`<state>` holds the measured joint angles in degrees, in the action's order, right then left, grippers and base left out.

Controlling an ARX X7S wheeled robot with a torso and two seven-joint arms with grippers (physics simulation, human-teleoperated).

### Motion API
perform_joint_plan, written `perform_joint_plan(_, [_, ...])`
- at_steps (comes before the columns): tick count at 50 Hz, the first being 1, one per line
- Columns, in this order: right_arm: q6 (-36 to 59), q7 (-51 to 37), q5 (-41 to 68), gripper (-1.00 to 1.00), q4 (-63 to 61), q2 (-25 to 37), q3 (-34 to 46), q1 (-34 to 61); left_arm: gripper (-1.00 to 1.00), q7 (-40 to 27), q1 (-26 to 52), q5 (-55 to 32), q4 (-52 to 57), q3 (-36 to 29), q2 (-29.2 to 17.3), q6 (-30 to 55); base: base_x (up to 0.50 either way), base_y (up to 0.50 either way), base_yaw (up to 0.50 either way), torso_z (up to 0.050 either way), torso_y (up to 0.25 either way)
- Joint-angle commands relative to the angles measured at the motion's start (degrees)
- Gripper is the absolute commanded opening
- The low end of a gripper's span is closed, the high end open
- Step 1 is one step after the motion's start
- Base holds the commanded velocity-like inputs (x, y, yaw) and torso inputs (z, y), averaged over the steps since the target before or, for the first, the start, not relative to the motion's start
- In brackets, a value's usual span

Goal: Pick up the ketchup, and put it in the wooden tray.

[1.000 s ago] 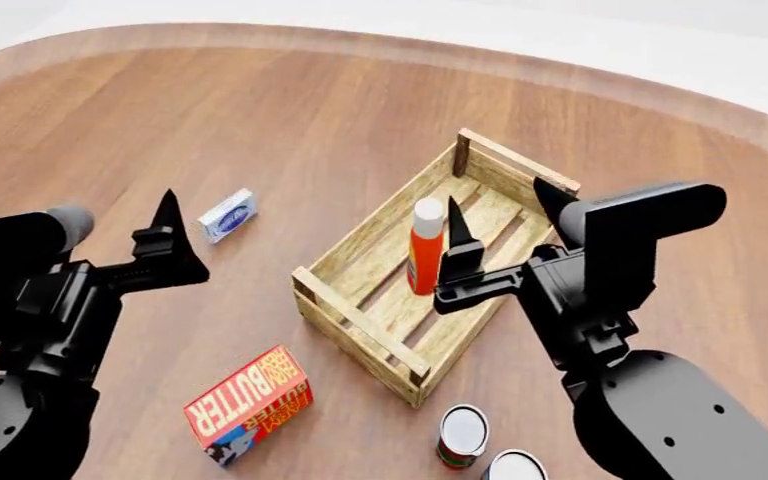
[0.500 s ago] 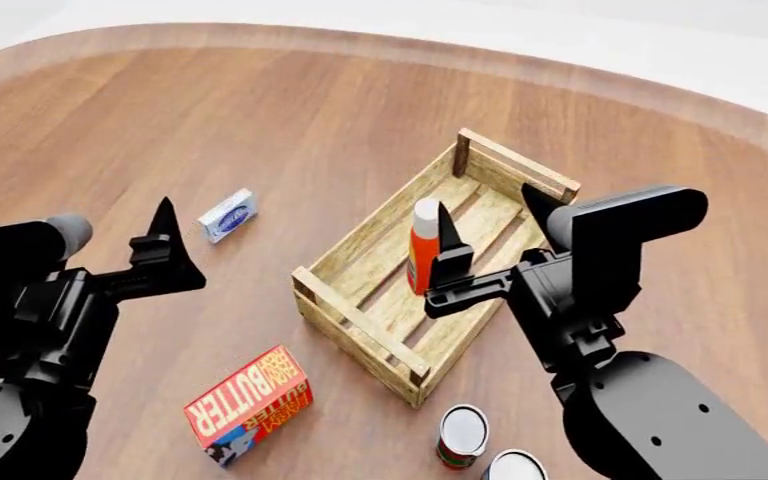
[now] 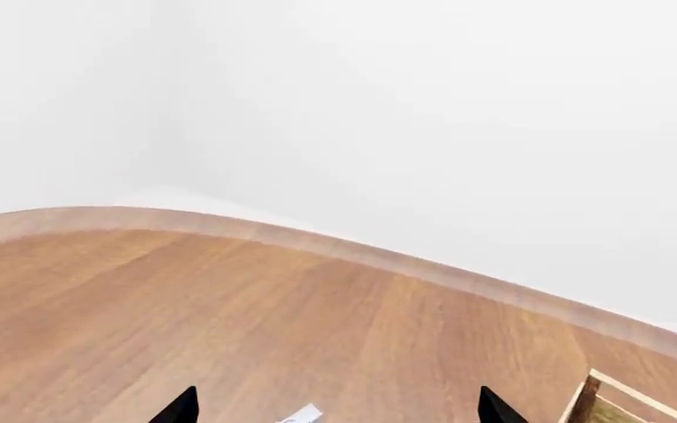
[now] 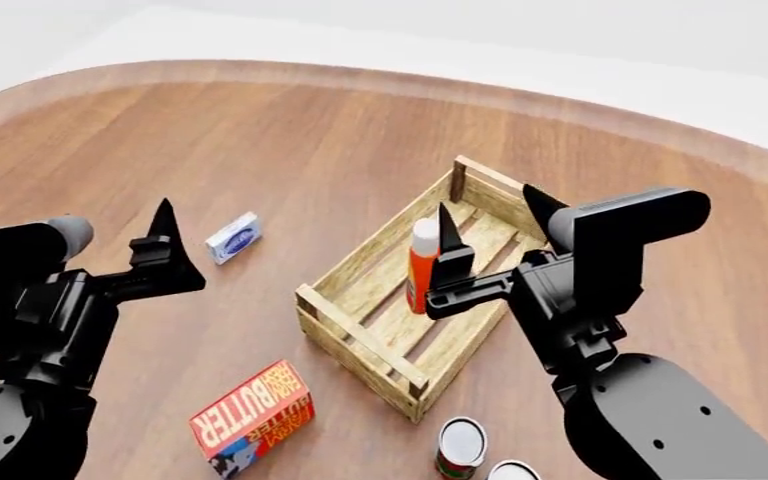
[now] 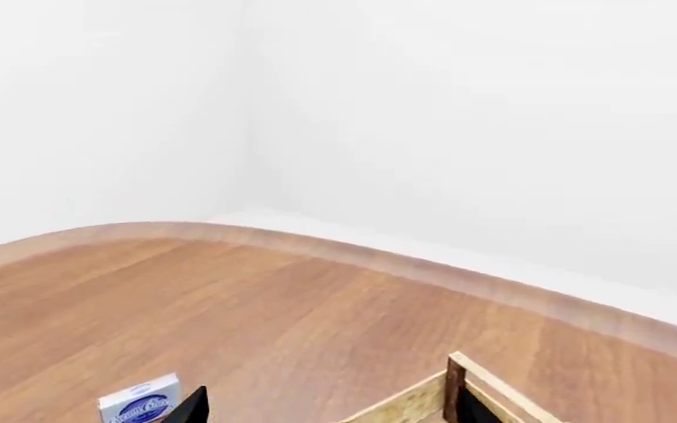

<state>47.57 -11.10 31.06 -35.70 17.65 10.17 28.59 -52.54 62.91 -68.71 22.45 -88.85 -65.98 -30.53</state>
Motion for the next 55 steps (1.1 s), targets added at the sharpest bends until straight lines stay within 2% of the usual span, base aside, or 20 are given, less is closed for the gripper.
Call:
perform_joint_plan(1, [-0.38, -0.28, 0.15, 1.00, 0.12, 0.14, 0.18, -0.15, 1.00, -0.04, -0.28, 0.05, -0.19, 0.22, 0.11, 0.06, 0.00, 0.00, 0.00, -0.009, 0.158])
perform_joint_plan(14, [-0.59, -0.70, 0.31, 1.00, -0.12, 0.29, 0.59, -0.26, 1.00, -0.29, -0.74, 0.43, 0.13, 0.45, -0.26, -0.14, 0.00, 0.00, 0.00, -0.009, 0.144])
perform_joint_plan(24, [0.72, -1.98, 1.01, 1.00, -2.59, 0.73, 0.61, -0.85, 1.00, -1.34, -1.23, 2.11, 1.40, 0.35, -1.41, 0.08, 0.00, 0.00, 0.00, -0.001, 0.004])
perform_joint_plan(32, [3.57, -4.86, 2.22, 1.00, -8.36, 1.55, -0.13, -2.75, 1.00, -3.18, -2.72, 5.45, 4.88, -0.04, -5.28, -1.17, 0.00, 0.00, 0.00, 0.000, 0.000])
perform_joint_plan(46, [10.41, -12.82, 8.24, 1.00, -23.99, 3.43, -3.49, -8.93, 1.00, -7.84, -7.13, 15.61, 14.90, -1.82, -15.04, -5.92, 0.00, 0.00, 0.00, 0.000, 0.000])
perform_joint_plan(51, [-1.80, -28.65, 17.71, 1.00, -24.27, 15.50, 6.81, -7.72, 1.00, -8.79, -8.40, 19.41, 17.96, -2.45, -18.25, -8.04, 0.00, 0.00, 0.00, 0.000, 0.000])
perform_joint_plan(55, [-11.84, -38.25, 20.04, 1.00, -24.26, 23.89, 17.95, -4.01, 1.00, -9.37, -9.41, 21.72, 19.13, -3.09, -19.61, -9.53, 0.00, 0.00, 0.00, 0.000, 0.000])
